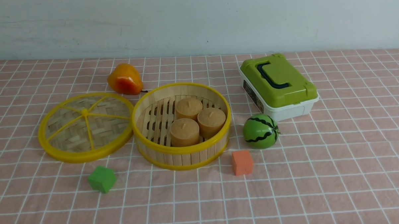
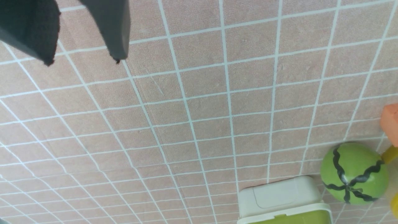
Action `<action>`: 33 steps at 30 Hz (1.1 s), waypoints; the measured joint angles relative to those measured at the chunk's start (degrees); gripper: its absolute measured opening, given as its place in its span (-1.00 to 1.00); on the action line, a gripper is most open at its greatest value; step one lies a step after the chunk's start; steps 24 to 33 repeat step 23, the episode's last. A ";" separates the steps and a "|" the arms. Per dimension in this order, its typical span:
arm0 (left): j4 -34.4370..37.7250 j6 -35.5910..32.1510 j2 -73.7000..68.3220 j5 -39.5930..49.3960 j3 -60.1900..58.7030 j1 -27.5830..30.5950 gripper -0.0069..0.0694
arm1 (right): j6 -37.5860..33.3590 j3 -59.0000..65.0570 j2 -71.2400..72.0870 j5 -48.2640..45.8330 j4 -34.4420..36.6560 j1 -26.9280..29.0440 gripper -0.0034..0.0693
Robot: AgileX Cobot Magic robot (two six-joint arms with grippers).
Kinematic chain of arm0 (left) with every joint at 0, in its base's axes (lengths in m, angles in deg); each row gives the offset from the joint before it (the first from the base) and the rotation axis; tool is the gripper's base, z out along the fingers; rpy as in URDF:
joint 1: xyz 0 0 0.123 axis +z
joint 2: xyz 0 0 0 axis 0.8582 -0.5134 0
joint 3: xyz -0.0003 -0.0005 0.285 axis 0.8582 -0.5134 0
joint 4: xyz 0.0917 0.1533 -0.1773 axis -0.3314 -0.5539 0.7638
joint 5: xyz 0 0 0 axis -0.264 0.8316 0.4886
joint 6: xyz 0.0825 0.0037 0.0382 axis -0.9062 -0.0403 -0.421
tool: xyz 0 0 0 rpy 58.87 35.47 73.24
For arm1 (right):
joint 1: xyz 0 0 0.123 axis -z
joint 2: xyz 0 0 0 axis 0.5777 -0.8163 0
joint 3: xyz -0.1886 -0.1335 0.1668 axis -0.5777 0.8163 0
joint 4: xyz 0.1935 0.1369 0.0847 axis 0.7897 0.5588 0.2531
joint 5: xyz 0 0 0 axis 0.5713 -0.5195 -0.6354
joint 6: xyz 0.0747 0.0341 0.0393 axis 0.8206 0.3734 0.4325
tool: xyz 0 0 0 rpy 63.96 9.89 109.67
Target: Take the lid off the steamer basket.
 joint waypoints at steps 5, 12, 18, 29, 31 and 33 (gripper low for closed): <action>0.00 0.00 0.00 0.00 0.00 0.00 -0.78 | 0.00 0.00 0.00 0.00 0.00 0.00 -0.24; 0.00 0.00 0.00 0.00 0.00 0.00 -0.76 | 0.00 0.00 0.00 0.00 0.00 0.00 -0.24; 0.00 0.00 0.00 0.00 0.00 0.00 -0.76 | 0.00 0.00 0.00 0.00 0.00 0.00 -0.24; 0.00 0.00 0.00 0.00 0.00 0.00 -0.76 | 0.00 0.00 0.00 0.00 0.00 0.00 -0.24; 0.00 0.00 0.00 0.00 0.00 0.00 -0.76 | 0.00 0.00 0.00 0.00 0.00 0.00 -0.24; 0.00 0.00 0.00 0.00 0.00 0.00 -0.76 | 0.00 0.00 0.00 0.00 0.00 0.00 -0.24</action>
